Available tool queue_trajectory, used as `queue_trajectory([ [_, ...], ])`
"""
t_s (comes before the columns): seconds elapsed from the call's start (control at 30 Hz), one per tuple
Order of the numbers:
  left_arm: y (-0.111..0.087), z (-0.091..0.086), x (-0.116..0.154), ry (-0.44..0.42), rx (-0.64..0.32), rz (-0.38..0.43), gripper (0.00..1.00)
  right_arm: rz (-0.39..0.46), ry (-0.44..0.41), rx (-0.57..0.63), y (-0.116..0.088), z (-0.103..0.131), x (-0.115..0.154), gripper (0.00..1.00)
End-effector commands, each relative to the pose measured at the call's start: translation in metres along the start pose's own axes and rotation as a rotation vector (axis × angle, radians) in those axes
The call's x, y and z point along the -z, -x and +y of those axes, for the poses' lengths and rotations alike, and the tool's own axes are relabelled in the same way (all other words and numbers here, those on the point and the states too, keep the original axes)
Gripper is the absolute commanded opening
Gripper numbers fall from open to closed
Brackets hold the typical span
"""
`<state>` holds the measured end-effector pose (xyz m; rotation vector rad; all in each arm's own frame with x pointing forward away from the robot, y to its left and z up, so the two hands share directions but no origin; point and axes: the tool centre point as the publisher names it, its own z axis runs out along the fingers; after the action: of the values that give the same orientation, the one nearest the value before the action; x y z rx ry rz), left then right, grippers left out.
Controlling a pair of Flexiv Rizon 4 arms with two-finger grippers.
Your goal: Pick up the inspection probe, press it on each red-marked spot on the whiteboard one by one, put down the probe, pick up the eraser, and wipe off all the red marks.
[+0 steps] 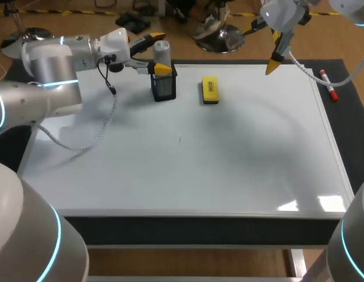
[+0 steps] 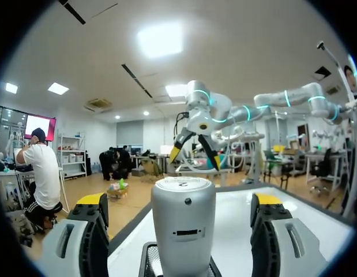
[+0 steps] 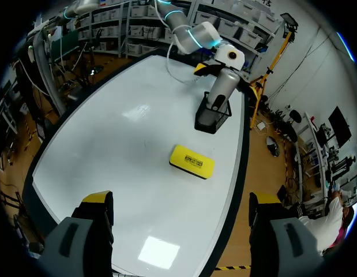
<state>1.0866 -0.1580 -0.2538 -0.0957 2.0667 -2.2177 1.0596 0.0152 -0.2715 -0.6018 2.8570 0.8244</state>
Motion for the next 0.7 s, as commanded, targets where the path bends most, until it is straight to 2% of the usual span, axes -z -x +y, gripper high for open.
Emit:
queue_trajectory([
  [0.03, -0.009, -0.018, 0.008, 0.080, -0.015, -0.014, 1.00, 0.006, -0.003, 0.001, 0.001, -0.001, 0.001, 1.00],
  [0.2, -0.011, -0.024, 0.015, 0.201, -0.013, -0.030, 1.00, 0.006, -0.003, 0.001, 0.001, -0.001, 0.001, 1.00],
  [0.5, -0.016, -0.035, 0.032, 0.350, -0.035, -0.061, 1.00, 0.006, -0.003, 0.001, 0.001, -0.001, 0.001, 1.00],
  [0.7, -0.020, -0.040, 0.041, 0.391, -0.041, -0.079, 1.00, 0.006, -0.003, 0.001, 0.001, -0.001, 0.001, 1.00],
])
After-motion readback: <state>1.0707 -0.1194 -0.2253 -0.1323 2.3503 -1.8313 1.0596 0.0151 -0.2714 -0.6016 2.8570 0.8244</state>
